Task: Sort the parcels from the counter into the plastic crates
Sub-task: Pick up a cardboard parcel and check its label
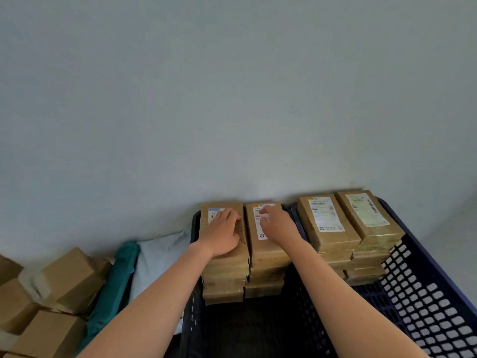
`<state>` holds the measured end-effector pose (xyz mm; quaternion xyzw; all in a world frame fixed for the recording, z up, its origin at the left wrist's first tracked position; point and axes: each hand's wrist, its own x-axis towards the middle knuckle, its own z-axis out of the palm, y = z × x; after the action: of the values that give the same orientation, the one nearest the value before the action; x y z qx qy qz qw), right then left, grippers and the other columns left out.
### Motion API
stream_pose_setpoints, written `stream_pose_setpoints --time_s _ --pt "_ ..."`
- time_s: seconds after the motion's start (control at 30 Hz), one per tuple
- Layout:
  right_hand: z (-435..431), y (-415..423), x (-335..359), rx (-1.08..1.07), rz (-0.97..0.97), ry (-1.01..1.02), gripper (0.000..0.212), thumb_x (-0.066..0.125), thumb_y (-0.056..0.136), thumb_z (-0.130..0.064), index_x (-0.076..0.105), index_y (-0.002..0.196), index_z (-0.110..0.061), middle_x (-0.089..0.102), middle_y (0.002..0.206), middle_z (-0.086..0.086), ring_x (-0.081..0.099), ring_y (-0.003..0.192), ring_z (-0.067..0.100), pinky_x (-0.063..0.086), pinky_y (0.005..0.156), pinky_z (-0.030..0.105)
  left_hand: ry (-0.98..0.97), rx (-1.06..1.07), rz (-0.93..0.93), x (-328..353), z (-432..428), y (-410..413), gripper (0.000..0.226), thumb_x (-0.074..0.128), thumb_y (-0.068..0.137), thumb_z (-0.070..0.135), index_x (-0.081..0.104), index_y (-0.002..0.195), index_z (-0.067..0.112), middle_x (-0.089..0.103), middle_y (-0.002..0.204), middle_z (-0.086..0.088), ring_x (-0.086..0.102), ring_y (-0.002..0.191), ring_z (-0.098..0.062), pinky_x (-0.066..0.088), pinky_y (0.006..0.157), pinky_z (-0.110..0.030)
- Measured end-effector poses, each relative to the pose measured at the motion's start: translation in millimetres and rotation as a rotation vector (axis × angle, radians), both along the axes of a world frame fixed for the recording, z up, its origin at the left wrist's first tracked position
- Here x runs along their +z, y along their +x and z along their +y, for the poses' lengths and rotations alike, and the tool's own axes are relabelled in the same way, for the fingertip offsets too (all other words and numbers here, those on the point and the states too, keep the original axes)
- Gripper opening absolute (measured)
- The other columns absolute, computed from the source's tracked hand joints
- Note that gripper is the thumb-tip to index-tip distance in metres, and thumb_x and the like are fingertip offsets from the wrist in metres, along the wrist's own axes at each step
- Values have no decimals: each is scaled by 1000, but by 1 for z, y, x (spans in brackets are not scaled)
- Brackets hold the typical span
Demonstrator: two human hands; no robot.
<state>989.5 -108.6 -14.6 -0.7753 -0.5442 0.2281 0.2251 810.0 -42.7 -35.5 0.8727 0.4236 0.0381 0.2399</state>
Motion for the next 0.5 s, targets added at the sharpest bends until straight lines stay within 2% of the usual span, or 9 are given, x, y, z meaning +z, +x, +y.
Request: stream_pose_setpoints --time_s 0.07,0.13,0.17,0.23,0.27,0.33,0.4,0.5 --pt "-13 5 19 -141 271 183 34 49 109 -22 59 141 -16 64 140 0 60 129 18 45 103 27 -35 56 -156 17 -7 3 44 51 105 17 46 148 22 42 153 7 35 146 -15 43 112 -31" --pt "-31 6 34 -229 550 380 31 47 111 -26 63 137 -19 69 132 -5 62 126 12 48 108 31 -152 206 -480 35 -23 4 34 50 109 25 52 142 31 47 149 17 41 138 -4 47 92 -17" --pt "-42 6 40 -247 691 458 32 45 112 -27 64 136 -19 71 129 -6 65 123 10 50 107 32 -226 269 -662 42 -32 4 30 50 109 29 56 138 34 52 147 20 44 136 -1 47 88 -15" --pt "-64 6 47 -282 878 554 34 42 113 -28 66 134 -17 76 123 -1 70 117 12 53 103 33 -294 347 -953 47 -51 4 26 54 106 35 64 130 35 64 135 20 55 133 -2 48 102 -25" --pt "-74 7 47 -302 931 584 34 41 113 -28 67 132 -14 77 120 1 71 116 15 54 102 35 -302 359 -1039 48 -60 4 25 55 104 35 66 126 33 68 128 19 59 130 -3 46 109 -30" --pt "-91 7 44 -334 982 612 35 41 113 -26 68 128 -11 78 116 6 73 113 21 55 102 40 -313 368 -1084 48 -77 3 20 56 106 28 68 123 30 72 121 19 62 124 -3 46 112 -33" --pt "-100 7 41 -341 971 602 36 40 113 -25 69 126 -10 79 114 7 73 112 21 55 105 44 -311 367 -1054 46 -90 1 21 55 108 22 67 125 27 72 120 20 63 123 0 46 114 -35" --pt "-103 3 37 -330 965 584 36 40 113 -25 69 126 -10 79 114 6 74 111 21 54 107 46 -300 411 -1068 46 -98 -11 21 58 105 28 68 124 26 72 122 17 63 123 -3 46 116 -40"
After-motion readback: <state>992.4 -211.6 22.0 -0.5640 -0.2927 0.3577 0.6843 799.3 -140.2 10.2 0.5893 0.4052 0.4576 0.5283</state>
